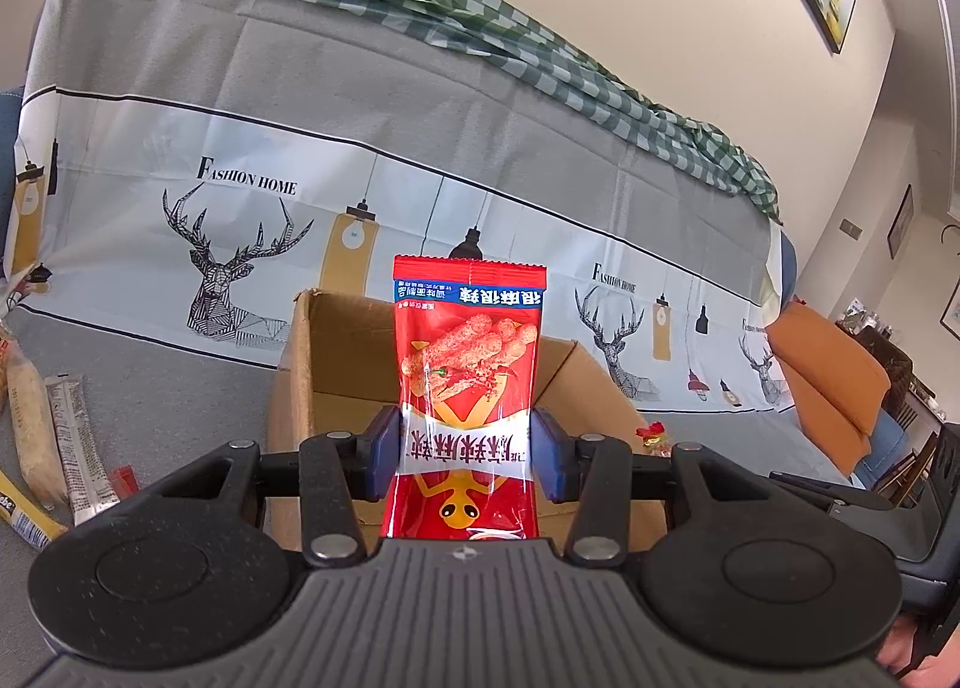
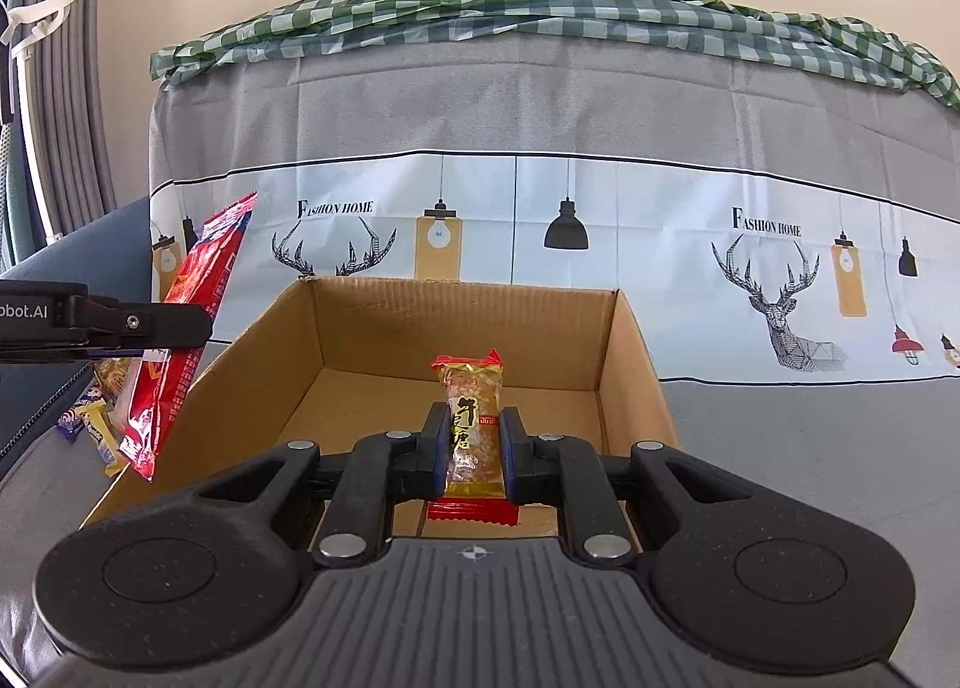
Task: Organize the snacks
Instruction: 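Open both tools to drop the red packet and gold bar into the box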
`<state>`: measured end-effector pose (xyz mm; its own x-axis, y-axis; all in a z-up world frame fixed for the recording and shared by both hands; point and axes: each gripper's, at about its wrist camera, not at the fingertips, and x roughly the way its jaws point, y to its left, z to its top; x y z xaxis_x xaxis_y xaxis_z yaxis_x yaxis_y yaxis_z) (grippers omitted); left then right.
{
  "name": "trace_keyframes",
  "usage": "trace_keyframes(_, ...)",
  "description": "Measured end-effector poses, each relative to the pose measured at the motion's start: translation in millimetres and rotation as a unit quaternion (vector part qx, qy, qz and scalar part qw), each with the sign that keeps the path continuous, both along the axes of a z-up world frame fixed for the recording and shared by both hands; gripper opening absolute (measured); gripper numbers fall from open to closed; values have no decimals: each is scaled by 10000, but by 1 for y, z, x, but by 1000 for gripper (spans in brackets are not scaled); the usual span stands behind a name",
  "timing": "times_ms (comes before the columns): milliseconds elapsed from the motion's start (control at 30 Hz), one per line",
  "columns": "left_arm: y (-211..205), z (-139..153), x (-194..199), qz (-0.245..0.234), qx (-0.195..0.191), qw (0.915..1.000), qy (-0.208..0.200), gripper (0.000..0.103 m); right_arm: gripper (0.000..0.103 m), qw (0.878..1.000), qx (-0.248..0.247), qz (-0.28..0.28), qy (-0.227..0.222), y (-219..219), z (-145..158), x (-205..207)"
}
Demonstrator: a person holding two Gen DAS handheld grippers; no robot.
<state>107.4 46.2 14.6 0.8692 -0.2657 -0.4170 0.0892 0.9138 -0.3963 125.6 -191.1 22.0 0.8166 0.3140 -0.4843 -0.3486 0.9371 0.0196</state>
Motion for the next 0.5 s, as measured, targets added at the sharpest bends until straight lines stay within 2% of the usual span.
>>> trace_keyframes(167,-3,1,0,-109,-64,9999,-47,50,18,10000,15,0,15,0,0,0)
trace_keyframes(233,-3,1,0,-361,-322,9988,-73,60,18,10000,11,6,55,0,-1,1)
trace_keyframes(267,-4,2,0,-507,-470,9976,-101,70,19,10000,-10,-18,58,1,-1,1)
trace_keyframes(300,-6,3,-2,-559,-481,9971,-189,70,26,10000,-43,-37,56,1,-1,1)
trace_keyframes(333,-9,6,-4,-557,-380,9973,-280,70,38,10000,-64,-64,37,2,-1,1)
trace_keyframes(400,-11,7,-6,-539,-301,9975,-351,70,47,9999,-61,-116,-4,1,0,1)
trace_keyframes(500,-8,5,-4,-462,-342,9980,-254,66,49,9998,-75,-161,-6,2,0,2)
